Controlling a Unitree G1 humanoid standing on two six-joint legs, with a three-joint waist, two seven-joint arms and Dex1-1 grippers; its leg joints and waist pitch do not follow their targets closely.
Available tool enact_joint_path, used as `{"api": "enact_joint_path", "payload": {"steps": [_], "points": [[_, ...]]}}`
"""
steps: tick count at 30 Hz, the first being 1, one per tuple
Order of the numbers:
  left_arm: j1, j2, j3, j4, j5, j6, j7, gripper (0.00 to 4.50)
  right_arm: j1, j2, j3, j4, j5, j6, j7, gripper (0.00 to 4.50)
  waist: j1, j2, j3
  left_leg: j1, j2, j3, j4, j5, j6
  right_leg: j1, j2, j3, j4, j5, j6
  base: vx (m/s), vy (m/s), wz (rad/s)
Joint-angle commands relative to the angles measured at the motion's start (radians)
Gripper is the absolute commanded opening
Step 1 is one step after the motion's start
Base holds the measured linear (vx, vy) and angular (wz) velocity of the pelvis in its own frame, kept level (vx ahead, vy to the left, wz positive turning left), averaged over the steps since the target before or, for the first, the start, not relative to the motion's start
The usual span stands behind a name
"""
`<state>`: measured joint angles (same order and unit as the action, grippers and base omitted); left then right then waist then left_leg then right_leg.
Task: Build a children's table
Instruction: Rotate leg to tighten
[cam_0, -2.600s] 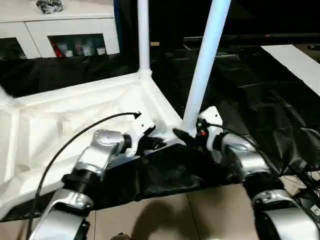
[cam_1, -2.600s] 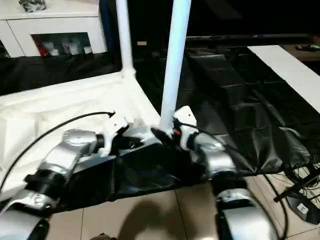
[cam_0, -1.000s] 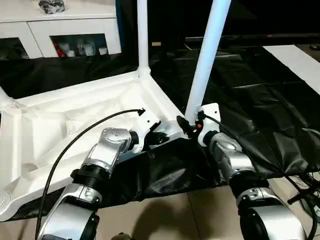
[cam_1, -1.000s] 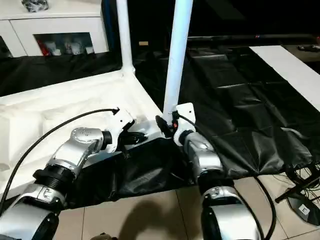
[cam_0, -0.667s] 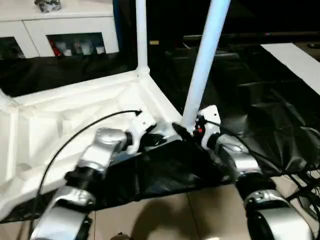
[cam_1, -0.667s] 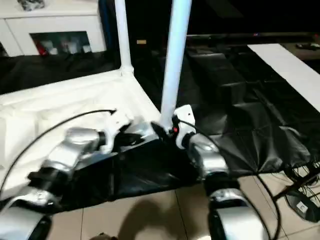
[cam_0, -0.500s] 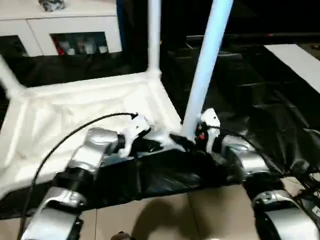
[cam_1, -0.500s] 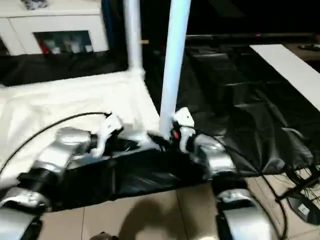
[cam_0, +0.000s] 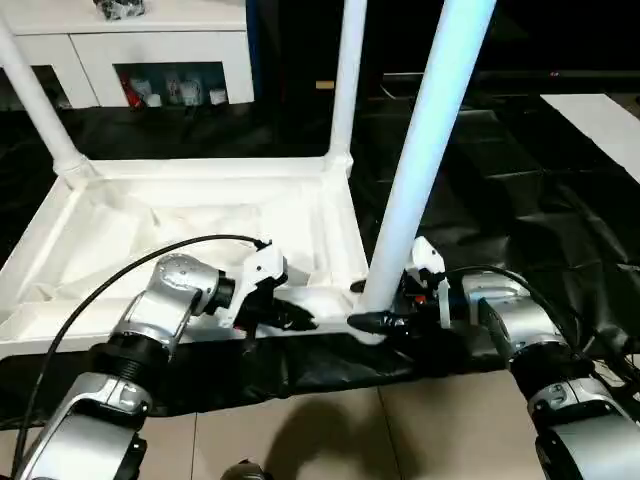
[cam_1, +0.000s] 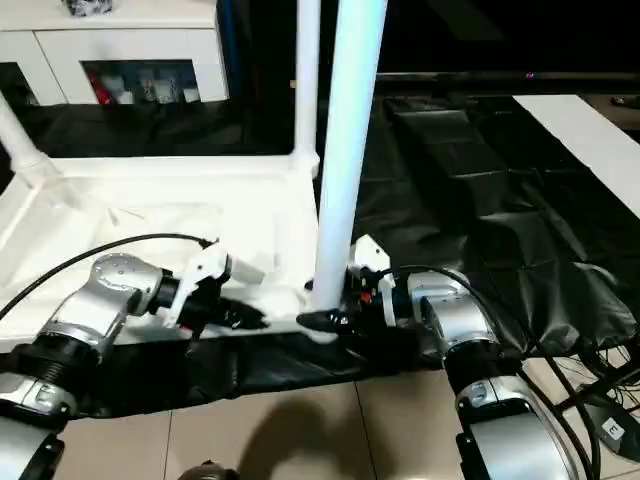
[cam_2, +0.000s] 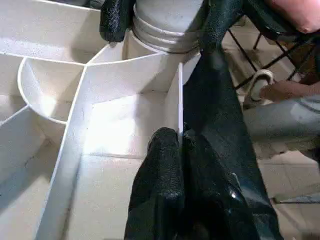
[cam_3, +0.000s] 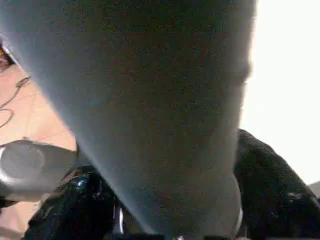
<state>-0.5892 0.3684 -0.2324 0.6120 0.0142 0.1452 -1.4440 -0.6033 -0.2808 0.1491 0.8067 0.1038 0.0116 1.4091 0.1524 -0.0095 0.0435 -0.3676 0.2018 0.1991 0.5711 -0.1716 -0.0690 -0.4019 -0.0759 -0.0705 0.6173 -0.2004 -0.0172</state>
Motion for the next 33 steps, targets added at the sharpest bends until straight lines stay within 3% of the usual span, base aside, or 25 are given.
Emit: {"api": "enact_joint_path", "payload": {"steps": [1,8,9,12,15,20,21,23,28,29,33], "points": [[-0.035,-0.049,-0.033,-0.028,-0.052,-0.015,-0.029,0.00,-0.006,0.040,0.094,-0.016,-0.030,0.019,0.044,2.80,0.000,-0.007,-0.061,0.013,0.042,-0.017,-0.053,-0.149,0.084,0.049,-0.079,0.047,-0.063,-0.092,-0.248,0.000,0.000,0.00],[-0.031,-0.060,-0.021,-0.020,-0.045,-0.015,-0.003,0.00,0.016,0.049,0.077,-0.038,-0.019,0.020,0.024,2.63,0.001,-0.007,-0.062,0.014,0.042,-0.017,-0.052,-0.149,0.075,0.049,-0.079,0.047,-0.062,-0.092,-0.244,0.000,0.000,0.00],[-0.031,-0.061,-0.019,-0.018,-0.042,-0.014,0.009,0.00,0.019,0.052,0.069,-0.039,-0.016,0.017,0.013,2.62,0.000,-0.001,-0.062,0.014,0.042,-0.017,-0.052,-0.153,0.074,0.049,-0.078,0.047,-0.063,-0.088,-0.245,0.000,0.000,0.00],[-0.041,-0.088,0.013,0.011,-0.020,0.006,0.141,0.00,0.013,0.087,0.005,-0.011,-0.017,-0.008,-0.168,2.62,0.000,-0.004,-0.059,0.014,0.041,-0.017,-0.054,-0.168,0.063,0.048,-0.077,0.047,-0.065,-0.109,-0.241,0.000,0.000,0.00],[-0.047,-0.127,0.040,0.028,0.001,0.031,0.274,0.00,0.002,0.125,-0.033,0.036,-0.051,-0.022,-0.390,2.61,-0.008,-0.006,-0.053,0.018,0.039,-0.021,-0.061,-0.227,0.019,0.044,-0.084,0.049,-0.079,-0.249,-0.210,0.000,0.000,0.00],[-0.039,-0.216,0.067,0.022,0.015,0.082,0.460,0.00,0.004,0.212,-0.084,0.077,-0.064,-0.007,-0.686,2.59,-0.023,-0.009,-0.047,0.025,0.037,-0.027,-0.071,-0.286,-0.010,0.040,-0.086,0.052,-0.095,-0.372,-0.160,0.000,0.000,0.00],[-0.037,-0.257,0.074,0.022,0.021,0.090,0.532,0.00,0.000,0.256,-0.112,0.096,-0.061,-0.001,-0.811,2.57,-0.027,-0.010,-0.047,0.027,0.037,-0.026,-0.072,-0.286,-0.008,0.037,-0.084,0.055,-0.096,-0.365,-0.158,0.000,0.000,0.00],[-0.038,-0.293,0.082,0.026,0.024,0.093,0.594,0.00,-0.004,0.292,-0.123,0.107,-0.066,-0.010,-0.888,2.56,-0.029,-0.012,-0.048,0.024,0.034,-0.026,-0.071,-0.279,-0.002,0.040,-0.085,0.055,-0.097,-0.367,-0.150,0.000,0.000,0.00],[-0.032,-0.314,0.061,0.019,0.033,0.081,0.600,0.00,-0.015,0.332,-0.121,0.113,-0.071,-0.071,-0.922,2.56,-0.031,-0.010,-0.053,0.021,0.033,-0.024,-0.070,-0.244,0.022,0.043,-0.081,0.055,-0.093,-0.298,-0.148,0.000,0.000,0.00],[-0.032,-0.314,0.061,0.019,0.033,0.081,0.600,0.00,-0.015,0.332,-0.121,0.113,-0.071,-0.071,-0.922,3.12,-0.031,-0.010,-0.054,0.019,0.033,-0.024,-0.070,-0.236,0.026,0.045,-0.081,0.054,-0.092,-0.280,-0.151,0.000,0.000,0.00],[-0.026,-0.283,0.062,0.006,0.039,0.082,0.575,0.00,-0.011,0.297,-0.124,0.091,-0.058,-0.103,-0.847,3.47,-0.031,-0.008,-0.057,0.017,0.033,-0.022,-0.067,-0.208,0.044,0.048,-0.079,0.054,-0.086,-0.211,-0.170,0.000,0.000,0.00]]}}
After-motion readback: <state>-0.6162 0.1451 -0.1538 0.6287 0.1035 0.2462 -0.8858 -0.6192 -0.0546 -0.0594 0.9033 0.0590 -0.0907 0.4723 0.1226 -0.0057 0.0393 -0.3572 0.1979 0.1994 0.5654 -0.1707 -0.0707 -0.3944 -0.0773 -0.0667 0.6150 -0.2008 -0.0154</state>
